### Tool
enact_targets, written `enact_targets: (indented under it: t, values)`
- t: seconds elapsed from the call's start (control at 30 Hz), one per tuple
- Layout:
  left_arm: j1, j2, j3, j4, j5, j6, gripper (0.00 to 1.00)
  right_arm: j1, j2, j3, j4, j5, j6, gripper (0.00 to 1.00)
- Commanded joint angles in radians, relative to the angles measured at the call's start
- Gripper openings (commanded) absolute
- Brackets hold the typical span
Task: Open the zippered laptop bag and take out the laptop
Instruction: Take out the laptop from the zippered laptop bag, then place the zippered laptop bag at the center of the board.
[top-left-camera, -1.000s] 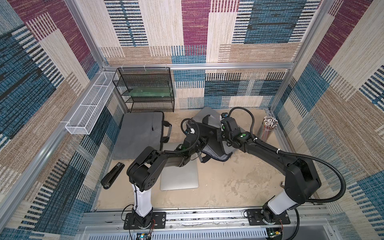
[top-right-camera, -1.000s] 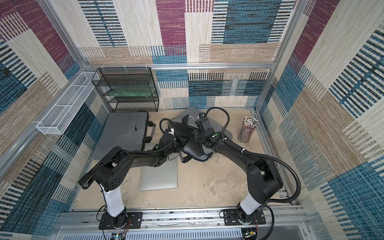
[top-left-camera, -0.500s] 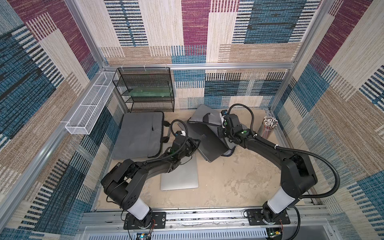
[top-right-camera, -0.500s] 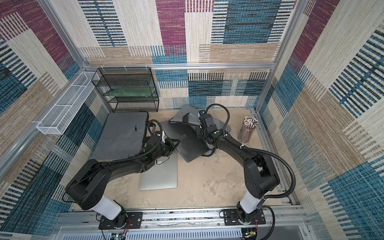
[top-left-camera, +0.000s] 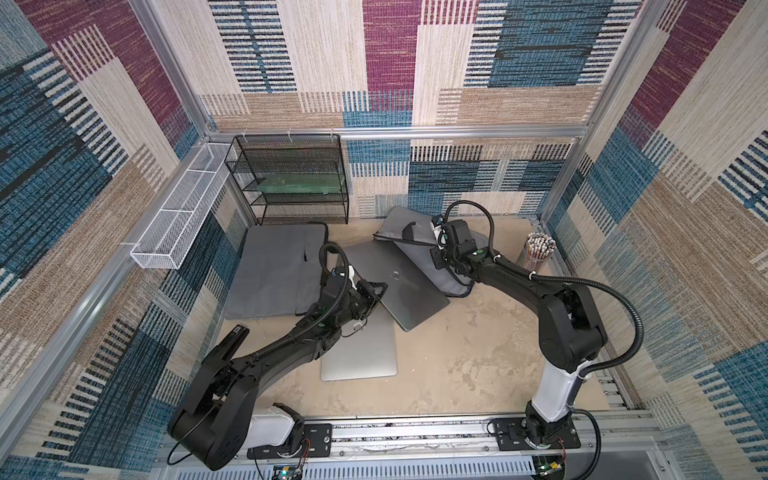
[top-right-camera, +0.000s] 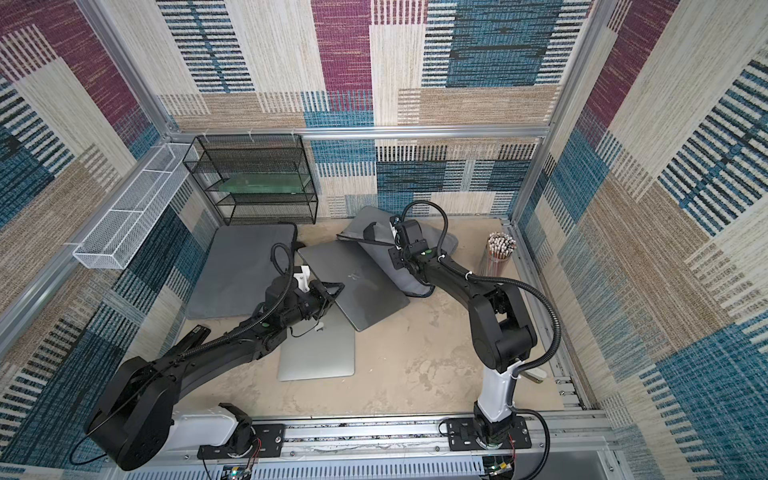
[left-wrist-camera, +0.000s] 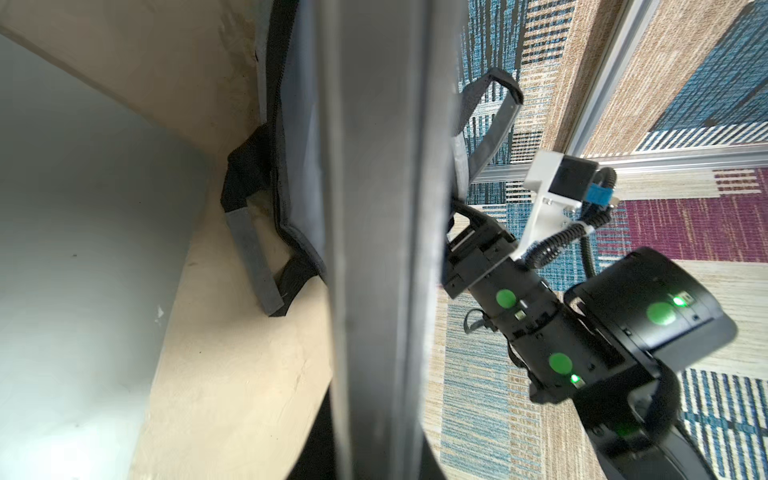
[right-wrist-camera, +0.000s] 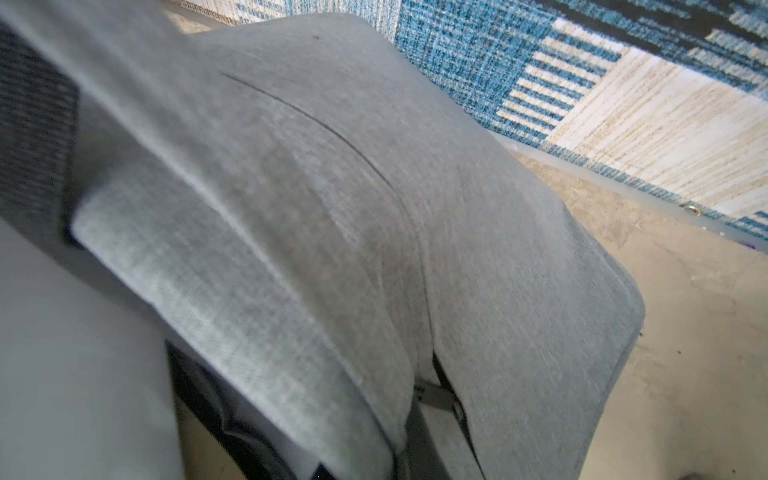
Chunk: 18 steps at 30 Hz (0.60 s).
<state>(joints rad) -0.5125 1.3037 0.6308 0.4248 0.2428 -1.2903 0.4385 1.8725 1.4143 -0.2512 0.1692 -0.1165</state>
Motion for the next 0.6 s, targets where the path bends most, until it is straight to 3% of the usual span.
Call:
enact_targets:
  t: [0.0,0.3,0.43,0.57]
  values:
    - [0.008,-0.040,-0.007,0.104,0.054,-0.026,0.00,-0.003,0.058,0.062,0.015,0.045,-0.095,0.00]
    - [0.034,-0.111,-0.021,0.046,0.090,-0.039,0.00,-0.037,0.197,0.191,-0.026,0.049,-0.182,0.01]
    - [0.044,-0.126,-0.022,0.024,0.128,-0.049,0.00,-0.053,0.223,0.220,-0.041,0.054,-0.189,0.08]
    - [0.048,-0.136,-0.031,0.011,0.158,-0.064,0.00,-0.062,0.225,0.225,-0.048,0.059,-0.181,0.21]
